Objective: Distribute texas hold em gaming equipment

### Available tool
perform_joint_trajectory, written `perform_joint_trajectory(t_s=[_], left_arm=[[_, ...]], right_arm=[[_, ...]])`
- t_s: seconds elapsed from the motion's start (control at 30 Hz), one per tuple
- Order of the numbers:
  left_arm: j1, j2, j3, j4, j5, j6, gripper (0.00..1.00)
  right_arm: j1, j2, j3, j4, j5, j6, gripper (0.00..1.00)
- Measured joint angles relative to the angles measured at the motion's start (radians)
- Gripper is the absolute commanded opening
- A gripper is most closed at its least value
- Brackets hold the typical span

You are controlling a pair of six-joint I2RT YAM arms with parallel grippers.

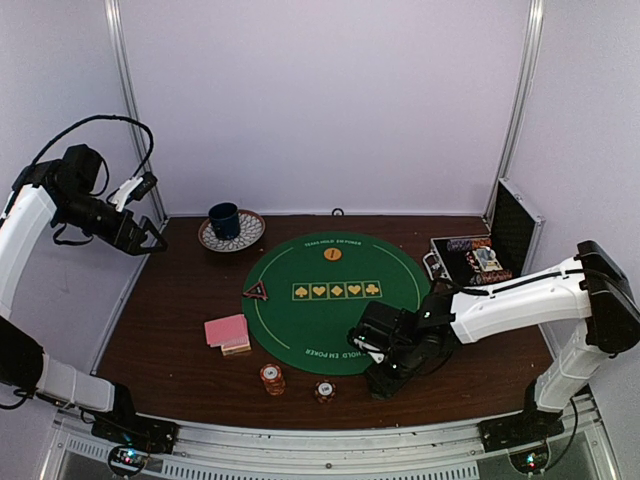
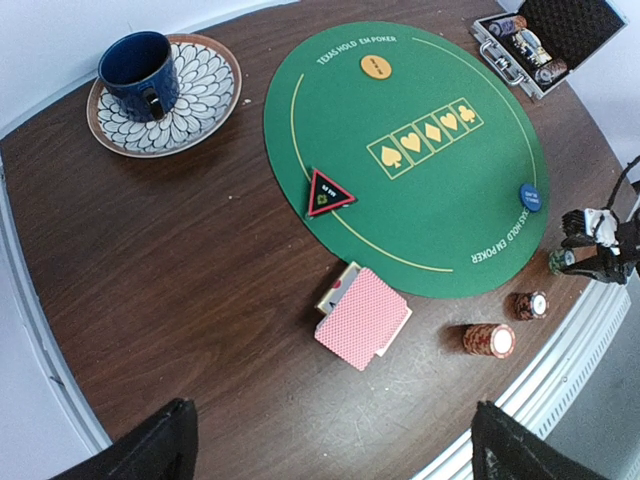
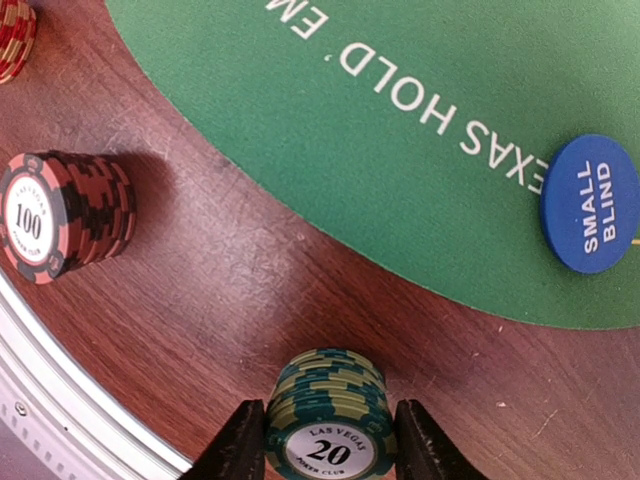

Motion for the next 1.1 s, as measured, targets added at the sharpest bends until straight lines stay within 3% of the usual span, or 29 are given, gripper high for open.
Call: perform_joint_trajectory(t_s=[0.2,0.67,0.87,1.1], left_arm=[[0.000,0.000,0.000,0.000,0.000,0.001,0.98],[0.000,-0.001,0.000,0.000,0.000,0.006,0.98],[0.000,-0.001,0.002,0.000,0.000,0.007,0.98],[0.000,-0.006,0.002,-0.001,0.000,0.010,0.98]], right_arm=[[0.000,0.000,0.000,0.002,0.003,-0.002,0.21],[-0.002,-0.005,0.045,-0.062,0.008,-0.005,0.02],[-0.050,-0.032,0.157,-0.121,0.007,-0.013,0.00],[-0.207,0.024,0.396,-0.185,0.035,-0.066,0.00]])
